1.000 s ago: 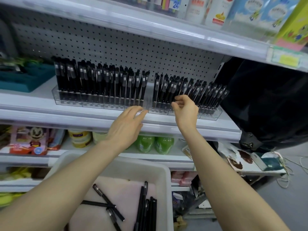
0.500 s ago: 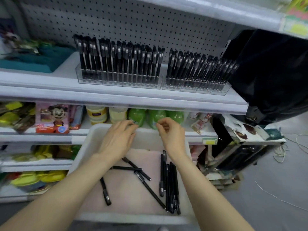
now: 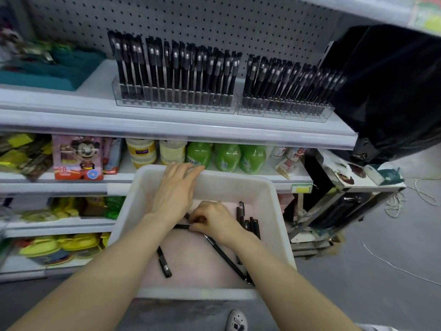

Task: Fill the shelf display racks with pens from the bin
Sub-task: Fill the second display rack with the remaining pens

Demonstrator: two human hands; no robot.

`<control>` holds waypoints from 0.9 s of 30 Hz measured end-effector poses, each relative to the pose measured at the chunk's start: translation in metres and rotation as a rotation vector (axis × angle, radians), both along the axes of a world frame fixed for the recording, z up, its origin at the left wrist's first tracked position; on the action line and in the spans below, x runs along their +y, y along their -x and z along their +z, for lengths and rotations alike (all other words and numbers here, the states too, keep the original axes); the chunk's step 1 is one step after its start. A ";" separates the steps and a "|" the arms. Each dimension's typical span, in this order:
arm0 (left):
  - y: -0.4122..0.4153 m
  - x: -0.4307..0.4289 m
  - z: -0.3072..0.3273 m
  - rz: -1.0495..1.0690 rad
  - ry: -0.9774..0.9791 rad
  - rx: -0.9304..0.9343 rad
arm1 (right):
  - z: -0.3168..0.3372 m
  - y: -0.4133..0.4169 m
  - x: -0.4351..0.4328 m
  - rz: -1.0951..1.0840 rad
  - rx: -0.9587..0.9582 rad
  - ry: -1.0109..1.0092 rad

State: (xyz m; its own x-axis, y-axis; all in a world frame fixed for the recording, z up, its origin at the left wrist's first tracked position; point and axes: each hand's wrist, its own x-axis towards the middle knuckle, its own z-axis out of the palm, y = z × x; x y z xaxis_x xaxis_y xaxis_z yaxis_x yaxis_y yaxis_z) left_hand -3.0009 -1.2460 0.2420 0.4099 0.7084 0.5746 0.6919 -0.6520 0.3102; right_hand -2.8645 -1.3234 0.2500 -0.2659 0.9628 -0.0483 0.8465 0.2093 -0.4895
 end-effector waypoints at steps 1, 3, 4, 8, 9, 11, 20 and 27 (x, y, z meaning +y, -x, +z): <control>0.000 0.000 0.000 0.001 0.003 0.009 | -0.001 0.002 0.001 0.016 -0.025 -0.008; 0.002 0.001 -0.001 -0.002 0.008 0.033 | -0.002 0.001 0.002 0.009 -0.061 -0.027; 0.002 0.001 -0.001 -0.003 0.013 0.042 | -0.001 -0.001 0.003 -0.008 -0.079 -0.030; 0.001 0.001 0.002 -0.006 0.017 0.052 | 0.006 -0.017 0.004 -0.161 -0.150 -0.013; 0.002 0.001 0.003 -0.004 0.020 0.055 | 0.007 -0.022 0.005 -0.194 -0.169 0.015; 0.002 0.002 0.005 0.012 0.044 0.068 | 0.010 -0.033 0.007 -0.222 -0.217 0.081; -0.010 0.015 0.040 0.098 0.111 0.094 | 0.065 -0.086 0.024 -0.283 0.132 0.177; -0.063 0.045 0.100 0.045 0.014 0.071 | 0.132 -0.137 0.047 -0.273 0.620 0.032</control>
